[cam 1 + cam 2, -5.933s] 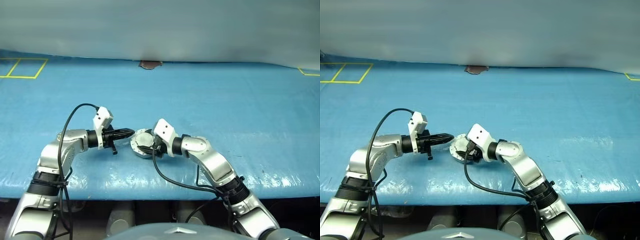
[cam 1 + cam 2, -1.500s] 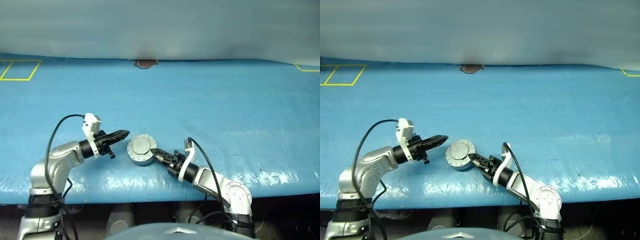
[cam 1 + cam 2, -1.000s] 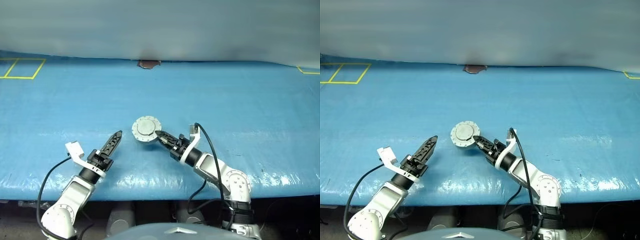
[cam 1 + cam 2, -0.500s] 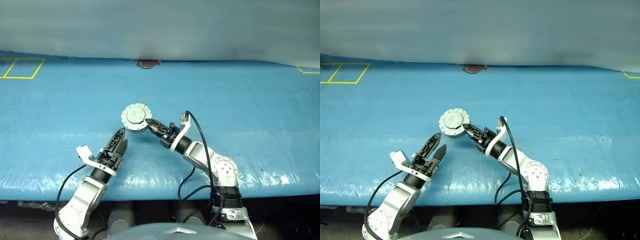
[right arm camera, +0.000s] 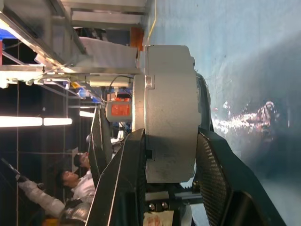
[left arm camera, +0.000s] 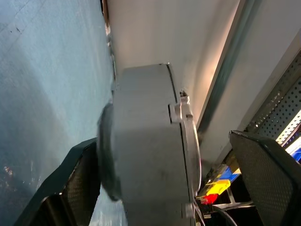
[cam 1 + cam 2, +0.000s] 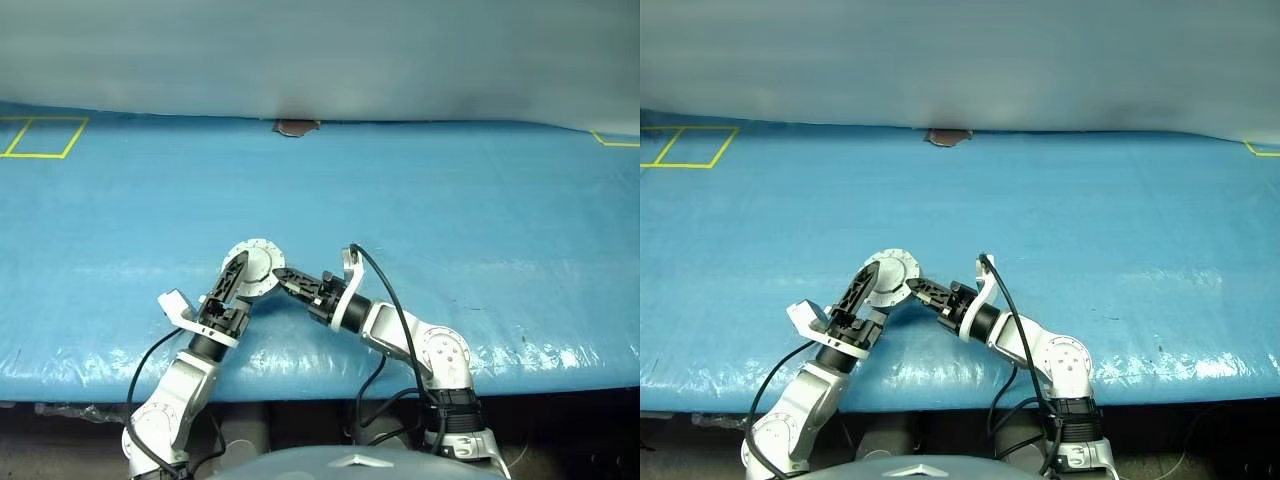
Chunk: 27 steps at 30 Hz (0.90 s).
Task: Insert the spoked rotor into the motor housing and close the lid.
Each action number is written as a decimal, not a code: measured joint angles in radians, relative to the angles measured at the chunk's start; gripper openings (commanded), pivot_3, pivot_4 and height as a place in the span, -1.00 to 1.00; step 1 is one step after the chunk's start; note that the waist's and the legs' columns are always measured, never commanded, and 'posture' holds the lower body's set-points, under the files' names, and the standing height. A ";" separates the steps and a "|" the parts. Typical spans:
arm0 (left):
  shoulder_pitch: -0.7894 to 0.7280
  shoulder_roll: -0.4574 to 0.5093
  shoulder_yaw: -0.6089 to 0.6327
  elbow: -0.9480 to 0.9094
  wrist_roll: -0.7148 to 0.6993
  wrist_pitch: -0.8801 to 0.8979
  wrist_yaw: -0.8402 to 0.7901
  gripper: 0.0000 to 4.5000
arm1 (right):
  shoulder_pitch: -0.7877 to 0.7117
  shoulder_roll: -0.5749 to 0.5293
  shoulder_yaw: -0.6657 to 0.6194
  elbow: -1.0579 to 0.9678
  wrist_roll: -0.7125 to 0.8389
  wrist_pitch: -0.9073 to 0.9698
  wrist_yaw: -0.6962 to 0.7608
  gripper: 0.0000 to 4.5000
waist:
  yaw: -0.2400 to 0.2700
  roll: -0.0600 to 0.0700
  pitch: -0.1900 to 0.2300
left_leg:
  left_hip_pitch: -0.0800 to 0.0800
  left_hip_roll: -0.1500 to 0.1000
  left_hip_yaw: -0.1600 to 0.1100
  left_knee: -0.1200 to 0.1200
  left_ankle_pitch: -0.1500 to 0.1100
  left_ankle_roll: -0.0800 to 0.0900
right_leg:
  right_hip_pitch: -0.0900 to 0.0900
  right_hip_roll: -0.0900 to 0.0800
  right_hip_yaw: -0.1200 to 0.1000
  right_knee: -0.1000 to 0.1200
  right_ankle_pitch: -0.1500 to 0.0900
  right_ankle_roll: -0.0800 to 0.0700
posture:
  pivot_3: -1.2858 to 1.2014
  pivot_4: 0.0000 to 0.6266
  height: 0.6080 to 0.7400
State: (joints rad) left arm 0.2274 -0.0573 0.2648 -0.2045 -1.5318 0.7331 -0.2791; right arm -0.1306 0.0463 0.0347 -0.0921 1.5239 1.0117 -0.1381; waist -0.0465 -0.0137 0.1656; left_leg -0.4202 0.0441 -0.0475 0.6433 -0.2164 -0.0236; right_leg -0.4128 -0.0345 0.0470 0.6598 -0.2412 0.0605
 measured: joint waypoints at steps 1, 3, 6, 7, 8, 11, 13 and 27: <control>-0.001 0.000 -0.004 0.003 0.000 0.001 0.002 0.83 | 0.000 0.000 0.001 -0.001 0.001 0.002 -0.001 -0.48 | 0.000 0.000 0.000 | 0.000 0.000 0.000 0.000 0.000 0.000 | 0.000 0.000 0.000 0.000 0.000 0.000 | 0.03 -0.52 1.00; 0.000 0.000 -0.015 0.005 0.000 0.003 0.004 0.60 | 0.000 0.000 0.000 -0.007 0.002 0.001 -0.002 -0.48 | 0.000 0.000 0.000 | 0.000 0.000 0.000 0.001 0.000 0.000 | 0.000 0.000 0.000 0.000 0.000 0.000 | 0.03 -0.52 1.00; 0.003 0.000 -0.023 0.004 -0.003 0.001 0.014 0.14 | 0.000 -0.001 -0.001 -0.012 0.016 0.001 -0.003 -0.48 | -0.001 0.000 0.000 | -0.001 0.000 0.000 0.001 0.000 0.000 | -0.001 0.000 0.000 0.000 0.000 0.000 | 0.03 -0.52 1.00; 0.003 0.000 -0.024 0.004 -0.008 0.000 0.018 0.09 | 0.000 -0.001 -0.001 -0.012 0.018 0.001 -0.003 -0.48 | 0.000 0.000 0.000 | -0.002 0.000 0.000 0.001 0.000 0.000 | -0.001 0.000 0.000 0.000 0.000 0.000 | 0.03 -0.52 1.00; 0.005 0.000 -0.026 0.003 -0.010 -0.002 0.020 0.09 | 0.000 -0.002 -0.001 -0.012 0.018 0.001 -0.003 -0.48 | 0.000 0.000 0.000 | -0.002 0.000 0.000 0.001 0.000 0.000 | -0.002 0.000 0.000 0.000 0.000 0.000 | 0.03 -0.52 1.00; 0.017 0.000 -0.031 -0.009 -0.016 -0.009 0.032 0.09 | 0.000 -0.004 -0.002 -0.012 0.018 0.001 -0.003 -0.48 | -0.002 0.000 0.000 | -0.004 0.000 -0.001 0.001 0.000 0.000 | -0.003 0.000 0.000 0.000 0.000 0.000 | 0.03 -0.52 1.00; 0.026 0.000 -0.037 -0.021 -0.020 -0.022 0.040 0.09 | 0.000 -0.005 0.000 -0.014 0.005 0.000 0.008 -0.48 | -0.001 0.000 0.000 | -0.005 0.000 -0.001 0.001 0.000 0.000 | -0.003 0.000 0.000 0.000 0.000 0.000 | 0.03 -0.52 1.00; -0.140 0.031 0.009 0.036 0.081 -0.150 0.140 0.09 | 0.122 -0.211 0.087 -0.277 -0.389 -0.121 0.287 1.00 | 0.015 0.000 0.000 | -0.007 0.000 -0.006 0.004 0.000 0.000 | -0.003 0.006 0.002 -0.001 0.000 0.000 | 0.03 -0.52 1.00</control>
State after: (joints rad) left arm 0.0874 -0.0261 0.2735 -0.1688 -1.4509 0.5831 -0.1396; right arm -0.0084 -0.1650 0.1219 -0.3695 1.1353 0.8903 0.1492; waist -0.0310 -0.0138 0.1656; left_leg -0.4274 0.0437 -0.0533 0.6470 -0.2163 -0.0238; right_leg -0.4154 -0.0286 0.0487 0.6588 -0.2412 0.0607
